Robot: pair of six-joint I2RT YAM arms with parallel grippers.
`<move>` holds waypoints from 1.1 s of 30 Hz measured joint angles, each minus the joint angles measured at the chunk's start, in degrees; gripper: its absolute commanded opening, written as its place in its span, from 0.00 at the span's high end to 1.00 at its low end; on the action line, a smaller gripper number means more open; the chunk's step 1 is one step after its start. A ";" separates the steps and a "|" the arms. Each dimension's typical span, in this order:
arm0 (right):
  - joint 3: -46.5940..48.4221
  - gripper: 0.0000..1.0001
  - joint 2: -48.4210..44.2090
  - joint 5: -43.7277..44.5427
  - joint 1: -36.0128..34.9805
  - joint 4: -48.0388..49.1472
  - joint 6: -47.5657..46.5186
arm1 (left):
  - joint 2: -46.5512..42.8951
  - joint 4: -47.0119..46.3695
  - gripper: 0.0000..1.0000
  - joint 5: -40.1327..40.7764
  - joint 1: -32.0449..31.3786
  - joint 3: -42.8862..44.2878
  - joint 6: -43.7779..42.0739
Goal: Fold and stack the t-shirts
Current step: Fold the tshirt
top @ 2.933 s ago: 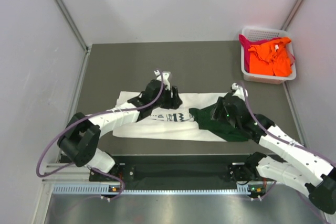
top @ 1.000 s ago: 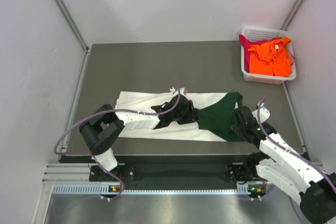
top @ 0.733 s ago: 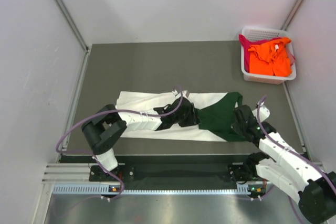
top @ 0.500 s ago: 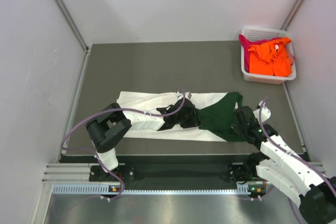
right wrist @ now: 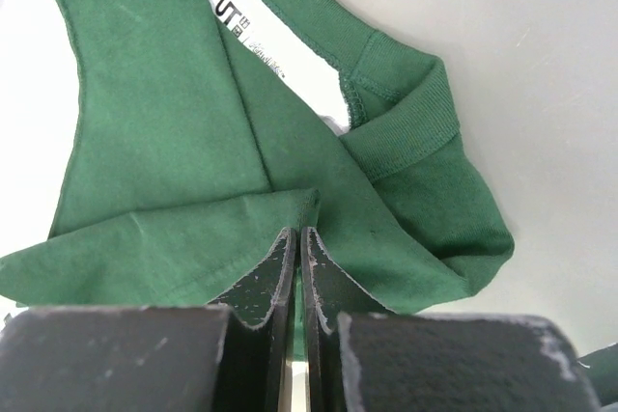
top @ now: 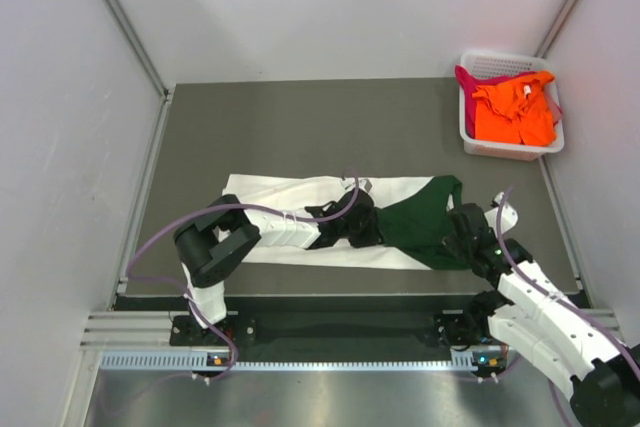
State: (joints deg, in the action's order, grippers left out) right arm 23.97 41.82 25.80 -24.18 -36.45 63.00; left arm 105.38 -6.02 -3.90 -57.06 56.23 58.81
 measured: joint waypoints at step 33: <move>2.47 1.00 -3.21 -9.18 0.00 -11.15 -0.81 | -12.92 4.37 1.00 -3.50 0.00 -5.70 2.45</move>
State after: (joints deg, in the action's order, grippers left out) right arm 26.44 38.61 16.62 -24.18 -47.59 62.19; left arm 92.47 -1.65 -7.40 -57.06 50.52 61.25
